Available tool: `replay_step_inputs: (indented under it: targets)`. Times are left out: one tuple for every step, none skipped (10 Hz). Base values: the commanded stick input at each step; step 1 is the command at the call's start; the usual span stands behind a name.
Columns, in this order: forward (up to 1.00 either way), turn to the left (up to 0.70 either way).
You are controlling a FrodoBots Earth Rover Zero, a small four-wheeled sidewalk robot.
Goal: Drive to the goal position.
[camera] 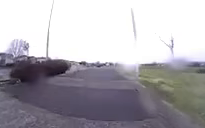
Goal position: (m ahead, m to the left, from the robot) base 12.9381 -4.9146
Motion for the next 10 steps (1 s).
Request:
replay_step_inputs:
  targets:
    - [1.0,0.4]
    - [1.0,0.4]
    - [1.0,0.4]
    - [1.0,0.33]
    - [1.0,0.27]
    - [1.0,0.21]
    - [1.0,0.15]
    - [1.0,0.09]
    - [1.0,0.03]
    - [1.0,0.0]
